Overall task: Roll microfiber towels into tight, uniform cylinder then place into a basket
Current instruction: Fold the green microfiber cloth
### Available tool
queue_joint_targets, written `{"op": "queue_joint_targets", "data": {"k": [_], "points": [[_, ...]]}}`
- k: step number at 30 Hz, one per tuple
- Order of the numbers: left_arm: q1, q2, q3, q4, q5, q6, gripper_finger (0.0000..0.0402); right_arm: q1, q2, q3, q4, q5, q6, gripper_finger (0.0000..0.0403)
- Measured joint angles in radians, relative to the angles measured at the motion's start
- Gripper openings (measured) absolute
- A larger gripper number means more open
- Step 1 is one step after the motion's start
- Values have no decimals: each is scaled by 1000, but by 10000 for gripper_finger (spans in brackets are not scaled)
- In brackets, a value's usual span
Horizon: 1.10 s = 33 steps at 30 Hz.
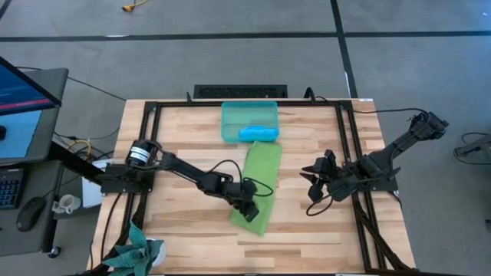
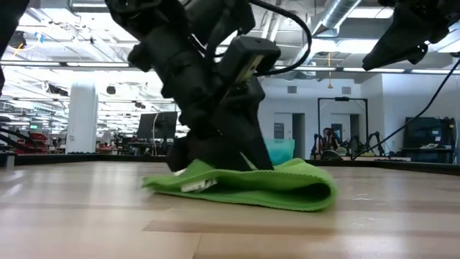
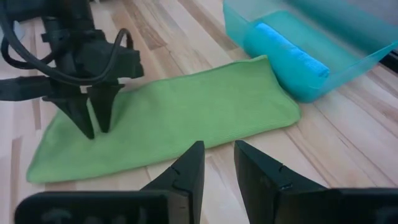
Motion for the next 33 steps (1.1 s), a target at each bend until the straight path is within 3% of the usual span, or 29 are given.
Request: {"op": "queue_joint_targets", "data": {"k": [14, 26, 33], "points": [[-60, -1, 196, -128, -24, 233, 109, 0, 0, 0, 4, -16, 0, 111], [-163, -4, 426, -524, -378, 326, 109, 27, 1, 0, 52, -20, 0, 111], [-203, -4, 461, -620, -471, 326, 109, 73, 1, 0, 133, -19, -16, 111]]}}
